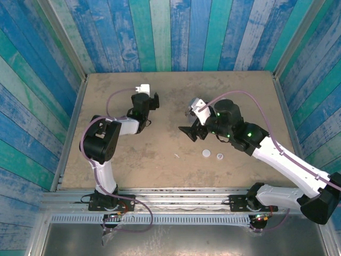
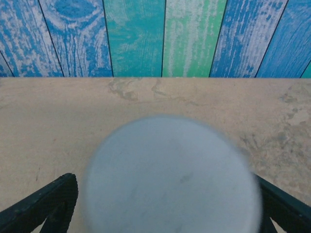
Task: Screw on the bottle caps
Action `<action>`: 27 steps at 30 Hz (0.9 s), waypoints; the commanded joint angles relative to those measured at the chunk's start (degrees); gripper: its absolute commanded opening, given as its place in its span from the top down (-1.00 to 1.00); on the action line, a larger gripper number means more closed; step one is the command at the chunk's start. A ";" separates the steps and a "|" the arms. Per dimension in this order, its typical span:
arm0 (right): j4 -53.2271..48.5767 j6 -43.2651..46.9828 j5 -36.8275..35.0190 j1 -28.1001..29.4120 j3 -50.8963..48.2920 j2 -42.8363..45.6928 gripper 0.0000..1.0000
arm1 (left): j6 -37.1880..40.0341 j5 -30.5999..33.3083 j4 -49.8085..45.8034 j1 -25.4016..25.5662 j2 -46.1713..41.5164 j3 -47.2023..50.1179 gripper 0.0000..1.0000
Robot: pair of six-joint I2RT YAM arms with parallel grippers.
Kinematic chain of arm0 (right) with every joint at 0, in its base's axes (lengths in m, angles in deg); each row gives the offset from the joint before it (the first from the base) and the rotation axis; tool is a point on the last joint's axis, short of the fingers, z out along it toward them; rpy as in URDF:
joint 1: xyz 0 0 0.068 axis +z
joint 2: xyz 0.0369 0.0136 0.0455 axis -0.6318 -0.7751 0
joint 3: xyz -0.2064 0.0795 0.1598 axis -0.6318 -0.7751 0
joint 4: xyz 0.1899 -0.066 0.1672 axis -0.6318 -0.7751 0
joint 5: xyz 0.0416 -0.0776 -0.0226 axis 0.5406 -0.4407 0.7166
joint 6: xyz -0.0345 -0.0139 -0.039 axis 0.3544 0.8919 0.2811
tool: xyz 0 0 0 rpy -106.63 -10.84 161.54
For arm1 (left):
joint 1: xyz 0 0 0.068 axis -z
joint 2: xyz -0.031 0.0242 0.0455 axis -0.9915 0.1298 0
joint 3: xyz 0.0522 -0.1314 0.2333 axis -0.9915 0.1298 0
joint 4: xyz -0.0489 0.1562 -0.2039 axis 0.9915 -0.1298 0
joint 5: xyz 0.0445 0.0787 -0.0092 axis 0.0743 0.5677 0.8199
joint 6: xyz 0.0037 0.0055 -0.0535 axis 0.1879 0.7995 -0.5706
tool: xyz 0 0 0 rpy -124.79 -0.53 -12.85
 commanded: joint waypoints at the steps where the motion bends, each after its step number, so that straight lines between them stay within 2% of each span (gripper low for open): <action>1: 2.65 -3.47 -4.95 -1.19 -1.63 1.71 -0.94 | 0.36 -0.61 3.27 -0.23 -4.01 2.85 -0.93; 3: 2.89 -5.58 -8.57 -2.21 -2.23 2.28 -0.97 | 0.96 -0.53 5.58 -0.24 -6.13 4.95 -0.97; 5: 2.75 -6.81 -10.02 -3.53 -2.69 2.78 -1.00 | 1.11 0.36 6.33 -0.26 -8.19 6.37 -0.90; 9: 3.10 -8.83 -8.87 -5.04 -3.77 4.44 -1.00 | -1.09 3.44 -0.64 -0.23 -12.34 5.86 -0.87; 11: 3.68 -10.16 -8.70 -5.03 -4.45 5.60 -1.00 | 0.14 2.56 -1.86 -0.24 -14.26 6.68 -0.87; 14: 4.19 -11.96 -9.12 -5.04 -5.35 7.33 -1.00 | 2.05 0.29 -0.34 -0.23 -17.63 9.42 -0.87; 17: 3.61 -14.59 -13.15 -5.27 -6.11 9.72 -1.00 | 3.35 -3.34 2.16 -0.11 -21.65 12.51 -0.88; 22: 0.72 -11.92 -7.91 -7.84 -6.34 13.33 -1.00 | 5.17 -8.82 -1.08 1.67 -26.59 12.55 -0.87; 25: 0.32 -12.49 -6.90 -9.05 -7.89 15.05 -1.00 | 6.57 -13.74 -2.54 4.86 -27.22 11.38 -0.87; 27: -0.09 -13.54 -6.94 -9.08 -8.85 16.37 -1.00 | 7.30 -19.37 -3.53 6.59 -26.17 10.16 -0.87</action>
